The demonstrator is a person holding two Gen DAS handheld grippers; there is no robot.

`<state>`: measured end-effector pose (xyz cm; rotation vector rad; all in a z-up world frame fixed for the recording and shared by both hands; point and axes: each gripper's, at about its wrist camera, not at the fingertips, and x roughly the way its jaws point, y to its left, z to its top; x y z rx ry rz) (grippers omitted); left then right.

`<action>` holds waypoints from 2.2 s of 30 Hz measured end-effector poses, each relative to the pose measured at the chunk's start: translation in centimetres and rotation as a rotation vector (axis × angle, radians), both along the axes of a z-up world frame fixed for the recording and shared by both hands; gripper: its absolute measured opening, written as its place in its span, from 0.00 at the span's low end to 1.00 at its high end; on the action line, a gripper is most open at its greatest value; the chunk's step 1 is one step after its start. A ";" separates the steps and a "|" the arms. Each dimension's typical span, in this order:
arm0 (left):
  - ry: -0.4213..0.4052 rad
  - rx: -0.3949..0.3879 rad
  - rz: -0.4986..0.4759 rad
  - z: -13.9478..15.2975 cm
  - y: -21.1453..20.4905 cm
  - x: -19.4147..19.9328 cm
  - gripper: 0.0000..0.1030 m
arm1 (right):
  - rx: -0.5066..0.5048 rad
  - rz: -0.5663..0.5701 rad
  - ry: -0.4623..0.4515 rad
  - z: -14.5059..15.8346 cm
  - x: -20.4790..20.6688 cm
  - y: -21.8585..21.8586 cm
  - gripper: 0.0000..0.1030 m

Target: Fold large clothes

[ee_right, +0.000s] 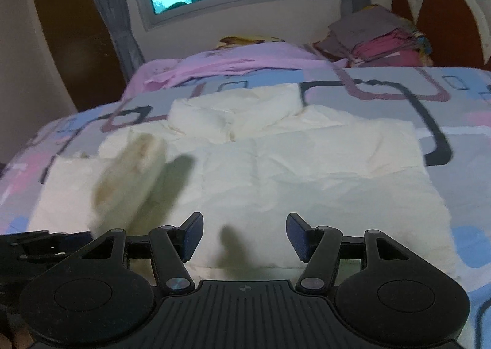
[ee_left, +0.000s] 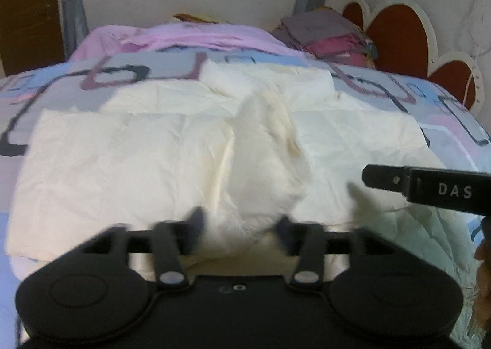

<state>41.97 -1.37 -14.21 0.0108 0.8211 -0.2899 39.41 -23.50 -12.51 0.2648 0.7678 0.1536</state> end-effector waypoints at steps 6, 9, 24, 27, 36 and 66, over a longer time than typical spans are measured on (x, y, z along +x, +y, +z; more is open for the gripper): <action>-0.063 0.047 0.085 2.5 3.8 -1.8 0.63 | 0.100 0.079 0.013 0.5 1.2 2.7 0.58; -0.052 0.056 0.140 2.6 6.2 -2.0 0.63 | 0.144 0.083 0.011 0.5 1.8 3.9 0.83; -0.092 -0.071 0.121 4.6 9.9 -2.9 0.63 | 0.138 0.164 0.068 0.4 2.8 8.0 0.84; -0.070 -0.019 0.200 3.4 12.3 -2.1 0.62 | 0.105 0.157 0.125 -0.9 3.0 9.0 0.84; -0.010 0.084 0.283 0.3 14.7 -2.6 0.62 | 0.105 0.228 0.150 -1.8 3.3 10.8 0.25; 0.014 0.109 0.257 -2.2 9.7 1.6 0.34 | -0.205 -0.079 0.127 -2.8 4.6 -6.0 0.14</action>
